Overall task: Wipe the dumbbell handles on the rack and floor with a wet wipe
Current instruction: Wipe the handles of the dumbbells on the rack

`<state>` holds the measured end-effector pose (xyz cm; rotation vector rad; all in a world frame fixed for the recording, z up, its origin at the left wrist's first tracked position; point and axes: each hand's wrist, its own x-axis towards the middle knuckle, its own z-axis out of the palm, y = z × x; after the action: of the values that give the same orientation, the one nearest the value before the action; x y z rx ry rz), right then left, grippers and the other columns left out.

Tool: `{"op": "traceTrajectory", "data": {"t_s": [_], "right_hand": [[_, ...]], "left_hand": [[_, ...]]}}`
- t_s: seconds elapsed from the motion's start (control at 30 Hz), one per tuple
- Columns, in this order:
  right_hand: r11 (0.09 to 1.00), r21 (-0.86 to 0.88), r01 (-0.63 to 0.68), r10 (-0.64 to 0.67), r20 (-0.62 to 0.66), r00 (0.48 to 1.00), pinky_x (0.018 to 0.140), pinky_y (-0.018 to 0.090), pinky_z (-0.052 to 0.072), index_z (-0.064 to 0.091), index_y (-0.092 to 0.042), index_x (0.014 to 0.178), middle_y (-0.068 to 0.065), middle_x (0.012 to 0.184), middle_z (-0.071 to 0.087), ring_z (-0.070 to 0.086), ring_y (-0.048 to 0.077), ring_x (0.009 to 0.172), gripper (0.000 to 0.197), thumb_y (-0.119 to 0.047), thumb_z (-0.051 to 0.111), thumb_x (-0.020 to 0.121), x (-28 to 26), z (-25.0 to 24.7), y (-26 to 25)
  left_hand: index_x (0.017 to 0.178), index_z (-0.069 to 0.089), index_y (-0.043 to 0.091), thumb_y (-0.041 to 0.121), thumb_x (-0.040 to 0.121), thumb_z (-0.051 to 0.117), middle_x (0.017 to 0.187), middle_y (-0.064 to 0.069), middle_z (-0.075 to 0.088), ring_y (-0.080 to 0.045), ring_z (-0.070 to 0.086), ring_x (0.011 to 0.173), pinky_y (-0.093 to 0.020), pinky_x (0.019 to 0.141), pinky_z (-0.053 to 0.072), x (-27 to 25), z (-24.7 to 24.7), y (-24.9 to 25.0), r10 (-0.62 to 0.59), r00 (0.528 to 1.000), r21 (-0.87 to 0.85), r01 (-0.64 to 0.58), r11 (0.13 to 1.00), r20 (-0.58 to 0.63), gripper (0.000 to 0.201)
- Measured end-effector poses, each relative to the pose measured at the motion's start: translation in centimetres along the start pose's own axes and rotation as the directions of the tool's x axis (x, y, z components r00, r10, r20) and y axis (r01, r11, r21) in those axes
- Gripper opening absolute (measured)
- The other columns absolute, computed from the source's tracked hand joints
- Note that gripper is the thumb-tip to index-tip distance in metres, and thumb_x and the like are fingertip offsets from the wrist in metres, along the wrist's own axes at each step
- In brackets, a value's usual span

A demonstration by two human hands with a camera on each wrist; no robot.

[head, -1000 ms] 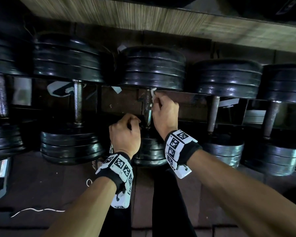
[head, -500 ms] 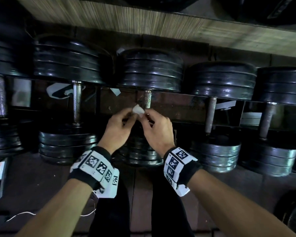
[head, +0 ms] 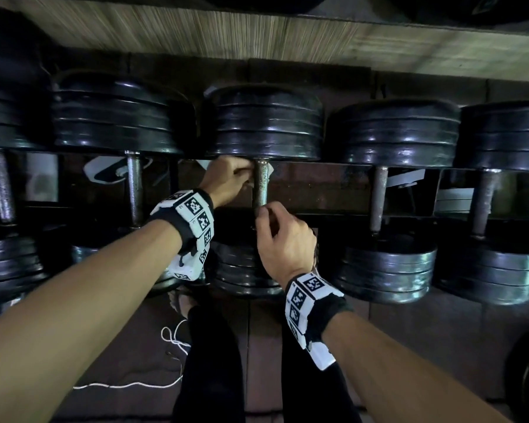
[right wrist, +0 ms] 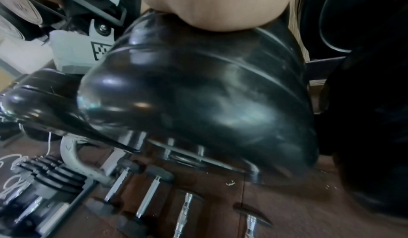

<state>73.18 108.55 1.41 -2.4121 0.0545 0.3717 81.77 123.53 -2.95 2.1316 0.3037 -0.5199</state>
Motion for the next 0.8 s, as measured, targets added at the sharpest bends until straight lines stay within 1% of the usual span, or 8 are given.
{"op": "traceTrajectory", "data": {"t_s": [0.1,0.17,0.23,0.33,0.5,0.57,0.67,0.8], "right_hand": [[0.999,0.006,0.053,-0.052,-0.037,0.998,0.055,0.038,0.046,0.060,-0.020,0.088,-0.005,0.066,0.062,0.063,0.029,0.062,0.039,-0.047,0.034,0.093,-0.1,0.1,0.1],[0.998,0.001,0.060,-0.060,-0.039,0.997,0.056,0.038,0.047,0.061,-0.020,0.088,-0.005,0.068,0.063,0.064,0.030,0.063,0.042,-0.049,0.031,0.091,-0.1,0.3,0.1],[0.999,0.002,0.050,-0.049,-0.042,0.998,0.057,0.039,0.048,0.060,-0.019,0.088,-0.007,0.067,0.060,0.063,0.030,0.064,0.041,-0.048,0.031,0.091,0.0,0.2,0.1],[0.999,-0.006,0.038,-0.038,-0.026,0.999,0.057,0.039,0.047,0.059,-0.018,0.086,-0.010,0.064,0.054,0.062,0.029,0.063,0.035,-0.043,0.037,0.094,-0.1,0.2,0.2],[1.000,0.001,0.017,-0.017,0.006,1.000,0.059,0.039,0.048,0.060,-0.020,0.091,-0.010,0.063,0.054,0.062,0.027,0.063,0.029,-0.041,0.041,0.096,0.1,0.1,0.2],[0.999,0.049,-0.020,0.020,-0.003,1.000,0.061,0.036,0.048,0.061,-0.022,0.101,-0.008,0.069,0.063,0.065,0.024,0.067,0.025,-0.040,0.043,0.098,0.1,-0.1,0.4],[0.952,0.285,-0.112,0.126,-0.031,0.992,0.069,0.031,0.050,0.054,-0.028,0.114,-0.010,0.098,0.068,0.069,0.013,0.080,0.016,-0.037,0.052,0.101,0.9,-0.5,1.3],[0.839,0.513,-0.182,0.030,0.291,0.956,0.084,0.038,0.057,0.051,-0.040,0.121,-0.008,0.127,0.055,0.064,0.019,0.113,0.020,-0.038,0.054,0.101,3.2,-0.9,1.9]], "left_hand": [[0.110,0.074,0.002,0.010,0.096,0.061,0.108,-0.009,0.074,-0.018,0.068,0.101,-0.012,0.083,0.042,-0.8,0.0,-0.1,0.107,0.988,0.049,-0.102,0.994,-0.110,0.021],[0.104,0.076,0.001,0.008,0.094,0.062,0.103,-0.012,0.076,-0.019,0.069,0.097,-0.014,0.083,0.043,-1.4,0.0,-0.2,0.171,0.962,0.065,-0.160,0.985,-0.211,0.018],[0.103,0.075,-0.002,0.003,0.093,0.064,0.100,-0.014,0.076,-0.012,0.068,0.092,-0.005,0.079,0.042,-1.9,0.0,-0.1,0.229,0.935,0.087,-0.213,0.973,-0.272,0.016],[0.103,0.074,-0.006,0.000,0.091,0.066,0.097,-0.014,0.075,0.005,0.058,0.088,0.001,0.078,0.043,-2.5,-0.6,0.4,0.320,0.908,0.078,-0.310,0.947,-0.270,0.016],[0.101,0.075,0.003,0.012,0.093,0.065,0.093,-0.007,0.076,-0.012,0.066,0.081,-0.023,0.075,0.050,-2.9,-0.6,1.3,0.415,0.902,0.059,-0.411,0.910,-0.114,0.016],[0.105,0.075,0.007,0.016,0.093,0.067,0.096,-0.004,0.076,-0.015,0.069,0.084,-0.023,0.078,0.050,-3.4,0.0,1.3,0.383,0.920,0.079,-0.378,0.923,-0.082,0.017],[0.106,0.071,0.008,0.020,0.090,0.072,0.098,0.000,0.074,-0.008,0.068,0.086,-0.005,0.078,0.042,-4.6,0.1,0.3,0.273,0.954,0.028,-0.272,0.962,-0.124,0.020],[0.093,0.059,0.018,0.018,0.085,0.076,0.088,0.006,0.067,0.002,0.064,0.076,-0.011,0.074,0.047,-7.0,-0.8,-0.7,0.079,0.997,-0.247,-0.081,0.966,-0.020,0.018]]}}
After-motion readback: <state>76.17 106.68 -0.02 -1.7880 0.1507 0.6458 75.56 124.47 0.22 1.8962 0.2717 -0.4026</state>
